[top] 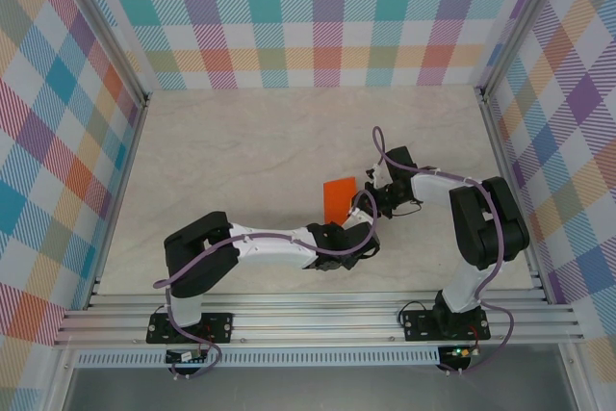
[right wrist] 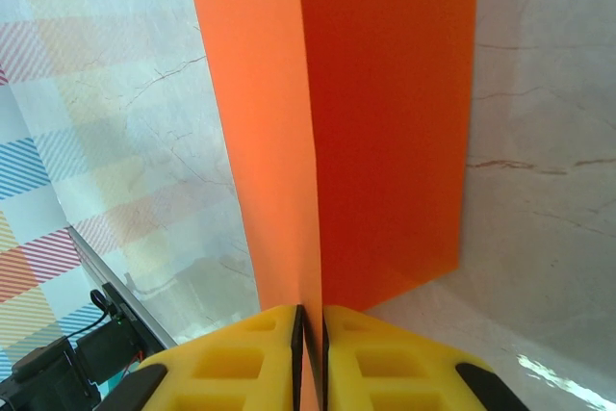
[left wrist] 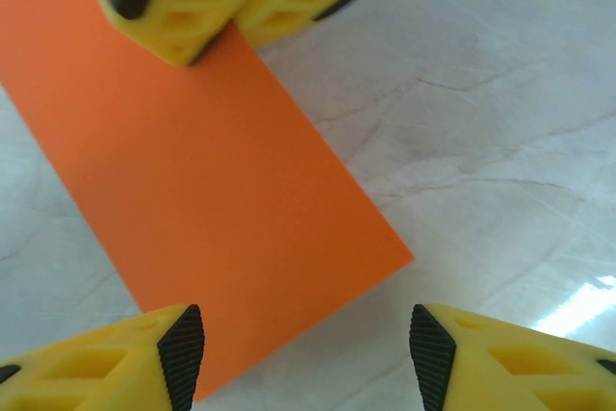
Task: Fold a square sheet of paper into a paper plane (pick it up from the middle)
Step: Third fold the triangle at the center of the table.
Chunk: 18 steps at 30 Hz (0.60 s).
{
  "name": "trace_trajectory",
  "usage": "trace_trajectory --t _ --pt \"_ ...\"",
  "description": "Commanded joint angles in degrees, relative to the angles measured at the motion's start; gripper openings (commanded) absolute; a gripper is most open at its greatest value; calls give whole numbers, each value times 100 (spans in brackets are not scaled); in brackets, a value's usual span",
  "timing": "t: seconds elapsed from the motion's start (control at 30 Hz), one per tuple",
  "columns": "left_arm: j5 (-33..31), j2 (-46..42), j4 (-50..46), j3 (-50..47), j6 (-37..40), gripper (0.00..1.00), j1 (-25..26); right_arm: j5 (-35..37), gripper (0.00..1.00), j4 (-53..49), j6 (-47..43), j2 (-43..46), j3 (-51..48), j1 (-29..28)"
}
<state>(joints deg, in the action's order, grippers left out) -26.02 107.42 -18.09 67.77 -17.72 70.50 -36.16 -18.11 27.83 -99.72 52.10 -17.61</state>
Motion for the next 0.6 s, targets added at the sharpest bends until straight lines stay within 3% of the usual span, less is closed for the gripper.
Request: trace_trajectory --t 0.0,0.37,0.57 --pt "-565 57 -88 129 13 56 60 -164 15 -127 -54 -63 108 38" --pt "-476 -192 155 -39 13 18 -13 -89 16 -182 -126 -39 75 71" --pt "136 -426 533 -290 -7 10 -210 -47 18 -238 -172 -2 55 87"
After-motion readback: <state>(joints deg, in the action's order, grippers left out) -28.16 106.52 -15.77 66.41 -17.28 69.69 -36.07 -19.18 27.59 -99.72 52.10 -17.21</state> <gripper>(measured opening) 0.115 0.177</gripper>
